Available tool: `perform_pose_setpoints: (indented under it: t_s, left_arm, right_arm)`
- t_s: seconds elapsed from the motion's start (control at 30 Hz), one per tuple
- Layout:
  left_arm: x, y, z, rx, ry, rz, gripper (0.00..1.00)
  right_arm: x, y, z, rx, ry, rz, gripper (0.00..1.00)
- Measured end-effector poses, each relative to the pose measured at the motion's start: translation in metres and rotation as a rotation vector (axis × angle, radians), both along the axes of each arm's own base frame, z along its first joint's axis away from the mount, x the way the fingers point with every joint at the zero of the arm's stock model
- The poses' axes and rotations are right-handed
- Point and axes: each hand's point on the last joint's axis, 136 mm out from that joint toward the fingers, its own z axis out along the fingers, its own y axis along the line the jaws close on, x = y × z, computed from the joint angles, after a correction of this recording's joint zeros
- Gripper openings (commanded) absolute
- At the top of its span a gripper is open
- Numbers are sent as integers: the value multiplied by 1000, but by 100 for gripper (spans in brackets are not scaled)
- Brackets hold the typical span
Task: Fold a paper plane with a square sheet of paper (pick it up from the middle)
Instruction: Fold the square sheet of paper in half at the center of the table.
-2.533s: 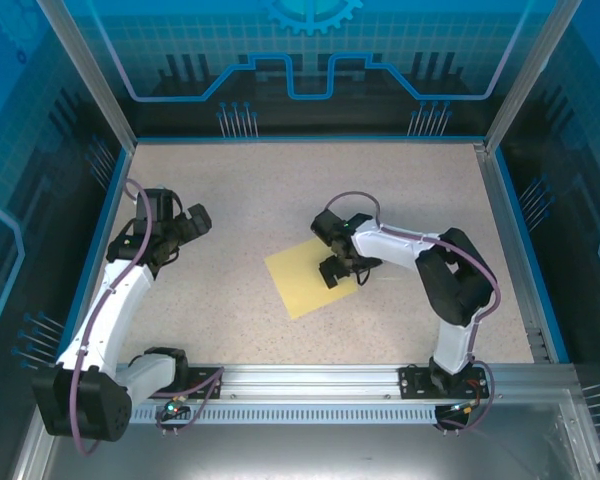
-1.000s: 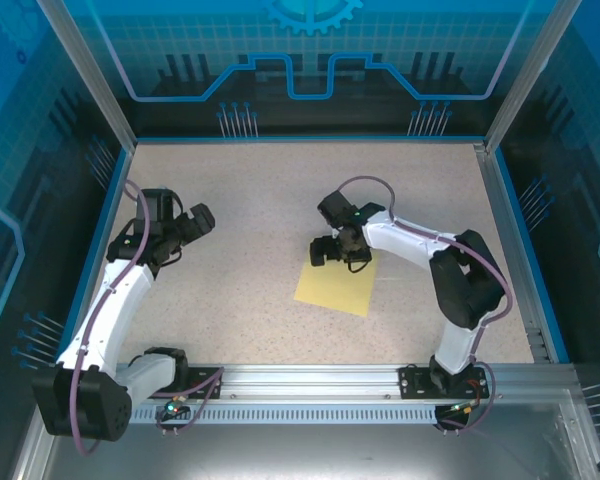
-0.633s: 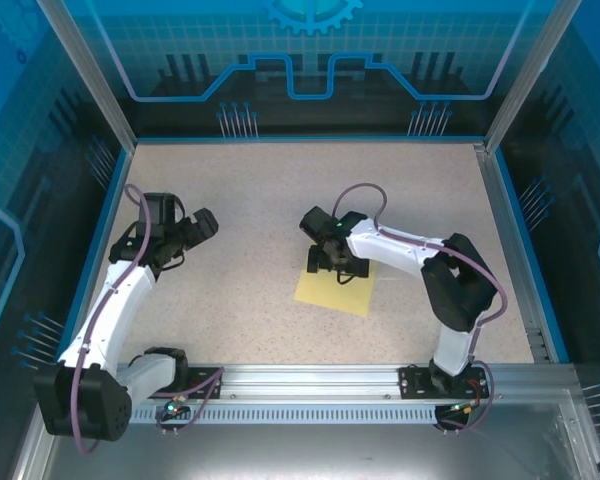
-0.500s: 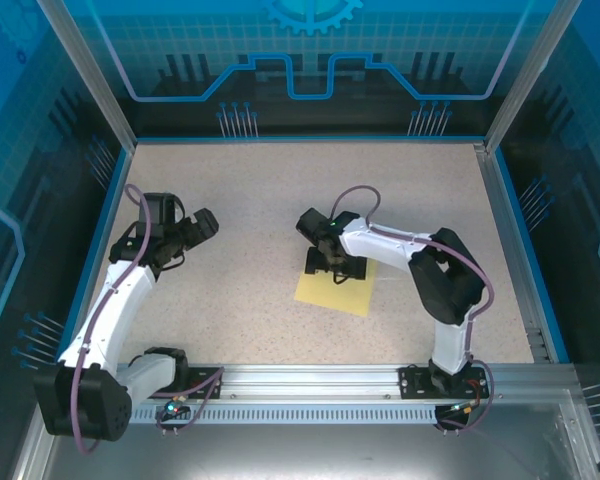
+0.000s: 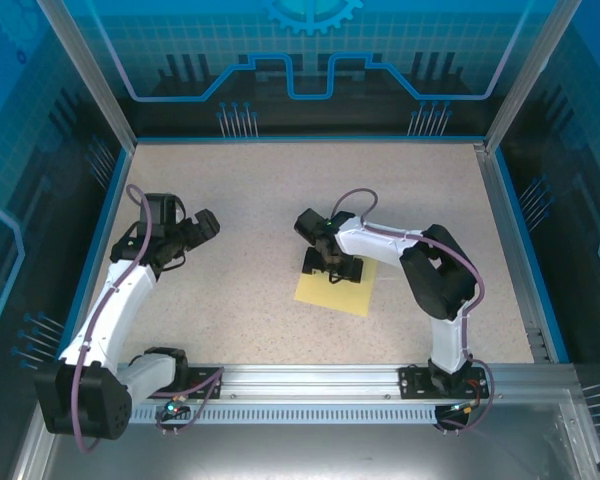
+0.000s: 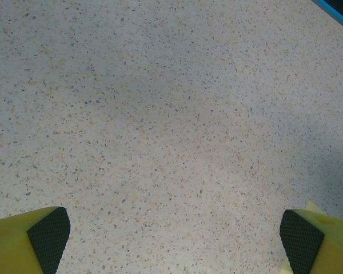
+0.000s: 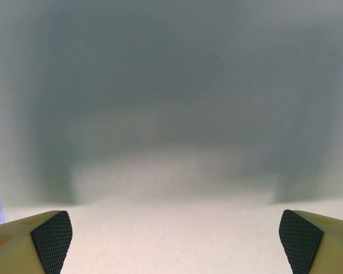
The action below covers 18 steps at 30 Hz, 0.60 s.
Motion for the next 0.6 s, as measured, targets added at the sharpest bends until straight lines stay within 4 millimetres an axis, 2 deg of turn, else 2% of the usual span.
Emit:
perform_pose_setpoints:
  t_s: [0.33,0.6]
  left_arm:
    - [1,0,-2,0,4,0,98]
    - [1,-1,-2,-2,5,-6,99]
  right_arm:
    - [-4,-6,-8,-6,20,-17,97]
    - [-4,-2,-14,14,33,-19,90]
